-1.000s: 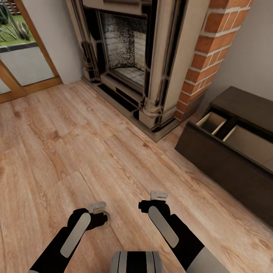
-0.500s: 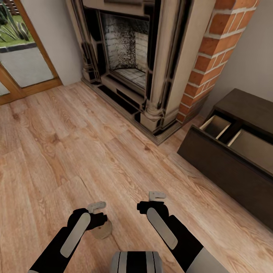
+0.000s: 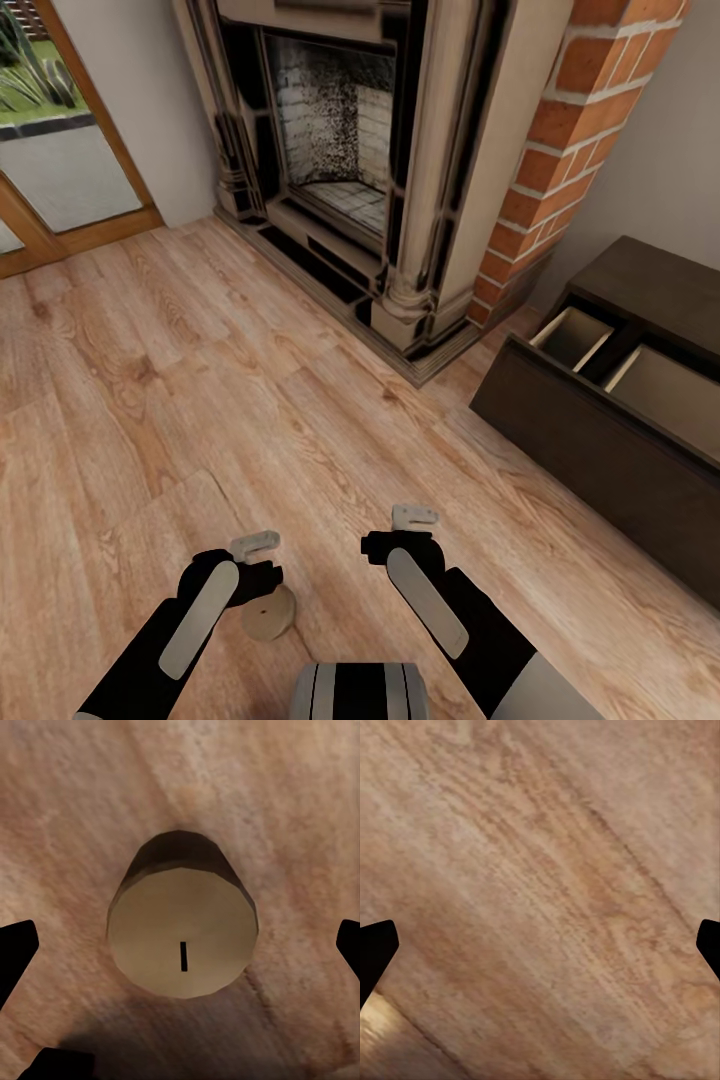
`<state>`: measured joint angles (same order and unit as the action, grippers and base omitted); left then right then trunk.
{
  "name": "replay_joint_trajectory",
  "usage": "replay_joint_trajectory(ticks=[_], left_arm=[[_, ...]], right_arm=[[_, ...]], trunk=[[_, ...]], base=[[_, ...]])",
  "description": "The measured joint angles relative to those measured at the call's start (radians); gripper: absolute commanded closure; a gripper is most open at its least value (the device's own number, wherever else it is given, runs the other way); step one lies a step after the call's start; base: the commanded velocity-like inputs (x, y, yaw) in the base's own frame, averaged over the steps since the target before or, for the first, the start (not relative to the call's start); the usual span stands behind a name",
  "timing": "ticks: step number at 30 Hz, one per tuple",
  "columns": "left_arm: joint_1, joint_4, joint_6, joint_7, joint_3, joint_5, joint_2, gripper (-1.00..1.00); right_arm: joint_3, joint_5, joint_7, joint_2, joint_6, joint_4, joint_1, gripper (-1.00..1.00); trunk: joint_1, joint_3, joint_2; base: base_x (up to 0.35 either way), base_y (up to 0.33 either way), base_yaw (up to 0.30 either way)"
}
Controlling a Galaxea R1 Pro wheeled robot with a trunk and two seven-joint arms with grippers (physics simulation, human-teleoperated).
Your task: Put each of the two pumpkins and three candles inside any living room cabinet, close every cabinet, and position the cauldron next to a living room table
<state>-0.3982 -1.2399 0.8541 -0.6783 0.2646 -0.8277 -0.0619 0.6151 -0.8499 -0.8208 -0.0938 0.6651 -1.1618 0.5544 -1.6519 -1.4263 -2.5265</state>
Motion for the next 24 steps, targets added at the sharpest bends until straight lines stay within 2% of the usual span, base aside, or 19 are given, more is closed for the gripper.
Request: replay_joint_trajectory(ticks=[2, 9, 11, 16, 19, 24], left_arm=[[0.0, 0.0, 0.0, 0.0, 0.0, 0.0, 0.0, -1.0], [0.0, 0.0, 0.0, 0.0, 0.001, -0.001, 0.005, -1.0], [0.0, 0.0, 0.0, 0.0, 0.001, -0.001, 0.005, -1.0], [0.0, 0.0, 0.0, 0.0, 0.002, -0.001, 0.007, -1.0], [0.0, 0.0, -0.009, 0.0, 0.003, -0.001, 0.007, -1.0], [0.0, 0.0, -0.023, 0.0, 0.009, -0.002, 0.006, -1.0]], right_arm=[[0.0, 0.0, 0.0, 0.0, 0.0, 0.0, 0.0, -1.0], [-0.001, 0.001, 0.0, 0.001, 0.0, -0.015, 0.0, -1.0], [-0.001, 0.001, 0.0, 0.001, 0.0, -0.039, 0.0, -1.0], [-0.005, 0.0, 0.001, 0.003, 0.002, -0.177, 0.0, -1.0], [-0.006, -0.002, 0.001, 0.004, 0.003, -0.259, 0.0, -1.0], [-0.003, -0.003, 0.0, 0.003, 0.004, -0.285, 0.0, -1.0]], trunk=[[0.0, 0.0, 0.0], [-0.003, -0.027, -0.002], [-0.004, -0.035, -0.002], [-0.006, -0.054, -0.003], [-0.006, -0.054, -0.003], [-0.007, -0.058, -0.003]], base=[[0.002, 0.0, 0.0], [0.0, 0.0, 0.0], [0.0, 0.0, 0.0], [0.0, 0.0, 0.0], [0.0, 0.0, 0.0], [0.0, 0.0, 0.0]])
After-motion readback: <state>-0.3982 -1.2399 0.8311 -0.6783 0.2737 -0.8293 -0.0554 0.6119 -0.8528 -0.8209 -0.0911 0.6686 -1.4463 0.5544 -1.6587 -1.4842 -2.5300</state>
